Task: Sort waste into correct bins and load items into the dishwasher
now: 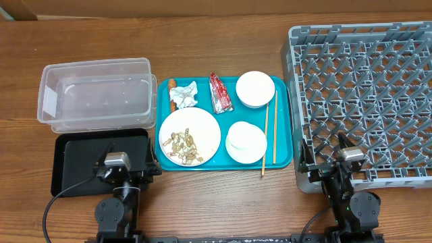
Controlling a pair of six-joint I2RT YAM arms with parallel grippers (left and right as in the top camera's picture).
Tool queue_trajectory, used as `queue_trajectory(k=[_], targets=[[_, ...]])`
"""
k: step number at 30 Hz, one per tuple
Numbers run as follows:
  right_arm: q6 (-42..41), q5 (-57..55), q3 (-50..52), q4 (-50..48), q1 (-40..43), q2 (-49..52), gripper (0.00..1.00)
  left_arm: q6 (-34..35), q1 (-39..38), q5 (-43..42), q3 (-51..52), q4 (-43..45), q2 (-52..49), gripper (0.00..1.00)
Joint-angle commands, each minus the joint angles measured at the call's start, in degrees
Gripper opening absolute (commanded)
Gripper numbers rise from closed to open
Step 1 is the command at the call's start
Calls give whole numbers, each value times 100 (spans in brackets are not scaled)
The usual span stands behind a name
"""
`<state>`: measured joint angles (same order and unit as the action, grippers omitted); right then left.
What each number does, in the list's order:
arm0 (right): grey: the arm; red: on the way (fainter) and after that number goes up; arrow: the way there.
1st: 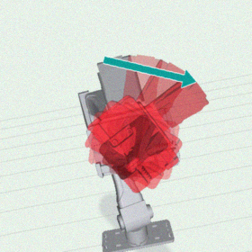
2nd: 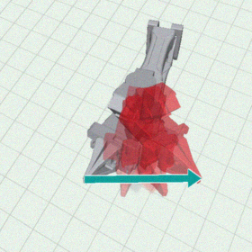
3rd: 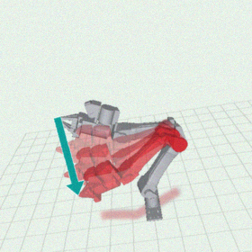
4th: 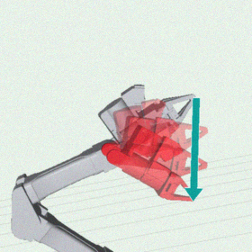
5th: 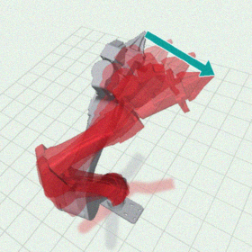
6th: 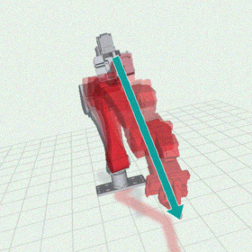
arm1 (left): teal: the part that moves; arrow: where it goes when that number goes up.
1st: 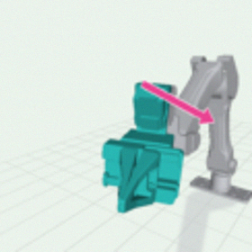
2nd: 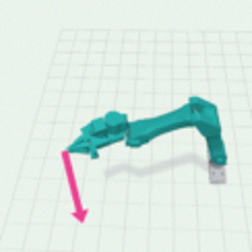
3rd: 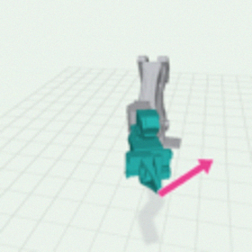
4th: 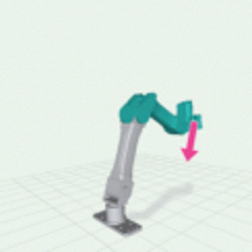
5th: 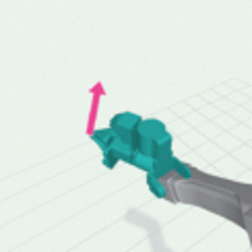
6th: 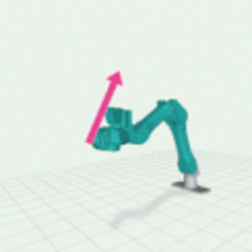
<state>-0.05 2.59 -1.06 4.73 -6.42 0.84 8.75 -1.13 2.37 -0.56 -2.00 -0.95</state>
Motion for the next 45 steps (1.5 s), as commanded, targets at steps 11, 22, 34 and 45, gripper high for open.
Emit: queue_trajectory(k=[11, 22, 34, 45], targets=[[-1231, 916, -17, -273, 15, -52, 100, -129, -2, -1231, 26, 136, 68, 100], [-1950, 651, -2218, 1547, 17, 737, 100, -411, -2, -1864, -1897, -146, -546, 100], [-1947, 1849, -6251, 3969, 15, 4634, 100, -409, -2, -3268, -6839, -3801, -5141, 100], [-1867, 2771, -6876, 4627, -33, 6367, 100, -192, -31, -4194, -8419, -5110, -6929, 100]])
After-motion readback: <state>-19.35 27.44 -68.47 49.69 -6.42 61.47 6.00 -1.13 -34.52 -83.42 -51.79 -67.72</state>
